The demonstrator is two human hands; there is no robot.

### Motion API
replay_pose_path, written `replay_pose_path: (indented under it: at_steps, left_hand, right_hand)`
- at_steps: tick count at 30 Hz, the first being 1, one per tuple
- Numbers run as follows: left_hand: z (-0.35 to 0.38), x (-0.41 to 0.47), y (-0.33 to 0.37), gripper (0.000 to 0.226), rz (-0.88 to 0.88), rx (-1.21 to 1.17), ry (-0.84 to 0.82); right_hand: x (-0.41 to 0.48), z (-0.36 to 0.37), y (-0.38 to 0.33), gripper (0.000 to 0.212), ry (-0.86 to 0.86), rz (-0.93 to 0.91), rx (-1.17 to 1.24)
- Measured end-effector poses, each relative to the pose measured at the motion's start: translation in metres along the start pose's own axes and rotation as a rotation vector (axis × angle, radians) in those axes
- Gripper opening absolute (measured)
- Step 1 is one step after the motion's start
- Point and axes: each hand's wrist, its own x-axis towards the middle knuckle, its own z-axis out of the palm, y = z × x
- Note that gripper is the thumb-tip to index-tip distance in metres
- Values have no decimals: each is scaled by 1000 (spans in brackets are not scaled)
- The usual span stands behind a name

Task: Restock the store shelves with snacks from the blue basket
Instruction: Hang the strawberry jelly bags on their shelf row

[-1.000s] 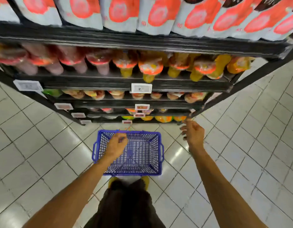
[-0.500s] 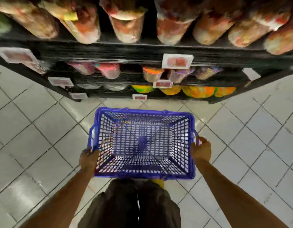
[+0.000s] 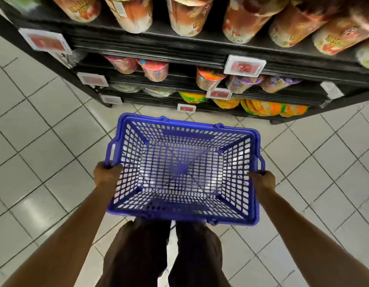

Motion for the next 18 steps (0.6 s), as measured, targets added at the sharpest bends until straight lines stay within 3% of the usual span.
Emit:
replay_pose_path:
  at_steps: [4,7,10,12,14,18]
  left_hand:
    - [-90,-68,21,19,-23,-107,29]
    - [-166,-127,35,26,-27,-164,84]
    - [-238,-180,35,29,-37,-297,135]
    - [-281,-212,24,31,-60,-375,197]
    - [-319,-238,5,29,-91,-479,248]
    - [-382,-276,-47,27,-176,-676,321]
  right_hand:
    - [-83,-55,-38,21,3,-81,-2]
    - [-153,-94,-73,13,-24,-184,-18]
    - [-215,-119,-106,19,-82,-303,-36]
    - [-255,-128,-127,12,-113,-365,-67]
    - [-289,-127,-143,25,-141,-422,-95]
    - [-351,-101,-169,22,-270,-589,-157]
